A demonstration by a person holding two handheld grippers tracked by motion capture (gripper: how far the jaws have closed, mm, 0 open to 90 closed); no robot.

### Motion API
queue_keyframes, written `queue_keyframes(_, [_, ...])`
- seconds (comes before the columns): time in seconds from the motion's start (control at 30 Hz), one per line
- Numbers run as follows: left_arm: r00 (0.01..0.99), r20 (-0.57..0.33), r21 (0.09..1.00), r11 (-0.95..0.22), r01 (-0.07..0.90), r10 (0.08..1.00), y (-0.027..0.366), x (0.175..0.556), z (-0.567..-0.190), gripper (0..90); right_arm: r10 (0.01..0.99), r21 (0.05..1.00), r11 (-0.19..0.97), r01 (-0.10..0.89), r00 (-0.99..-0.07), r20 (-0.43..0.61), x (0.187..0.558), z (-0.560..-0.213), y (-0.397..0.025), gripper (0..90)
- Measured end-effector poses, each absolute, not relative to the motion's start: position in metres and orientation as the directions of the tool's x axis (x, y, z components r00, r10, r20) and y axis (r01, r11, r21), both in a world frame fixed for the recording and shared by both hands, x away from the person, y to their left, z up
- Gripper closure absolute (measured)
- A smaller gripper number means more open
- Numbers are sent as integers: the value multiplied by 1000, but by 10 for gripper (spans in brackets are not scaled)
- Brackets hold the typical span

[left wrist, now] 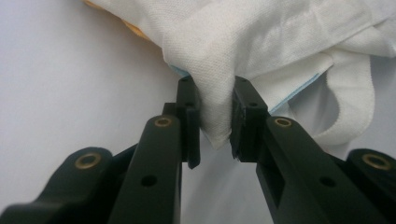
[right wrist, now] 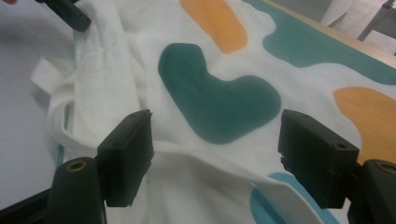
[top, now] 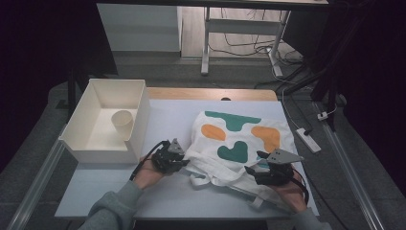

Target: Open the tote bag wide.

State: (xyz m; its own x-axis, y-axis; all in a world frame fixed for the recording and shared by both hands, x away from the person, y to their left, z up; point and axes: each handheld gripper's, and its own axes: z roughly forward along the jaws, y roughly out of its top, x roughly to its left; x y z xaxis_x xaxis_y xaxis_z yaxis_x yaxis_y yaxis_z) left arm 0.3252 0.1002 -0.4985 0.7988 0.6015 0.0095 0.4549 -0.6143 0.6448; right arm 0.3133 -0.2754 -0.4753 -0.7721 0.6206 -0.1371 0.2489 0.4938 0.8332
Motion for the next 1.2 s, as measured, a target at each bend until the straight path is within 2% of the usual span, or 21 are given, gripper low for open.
queue_keyframes(0.47, [758,-12,648,-572,503,653,141,280,-506,751,588,834,501,232,-798,-131,308,-472,-264,262])
queue_keyframes(0.7, [749,-28,651,-557,516,662,151,273,-510,748,515,818,541,197,-846,-137,300,-470,-242,260])
queue_keyframes(0.83, [747,-6,656,-561,505,665,148,274,-510,738,489,807,560,189,-861,-138,298,-473,-233,259])
queue_keyframes(0.93, [740,35,692,-550,467,672,148,269,-504,683,487,804,562,194,-864,-132,299,-475,-231,260])
queue_keyframes(1.07, [731,46,774,-487,405,681,152,261,-489,531,486,802,565,194,-864,-133,298,-475,-231,261])
queue_keyframes(1.2, [754,62,807,-478,348,654,145,257,-478,447,485,804,561,195,-865,-129,298,-475,-231,262])
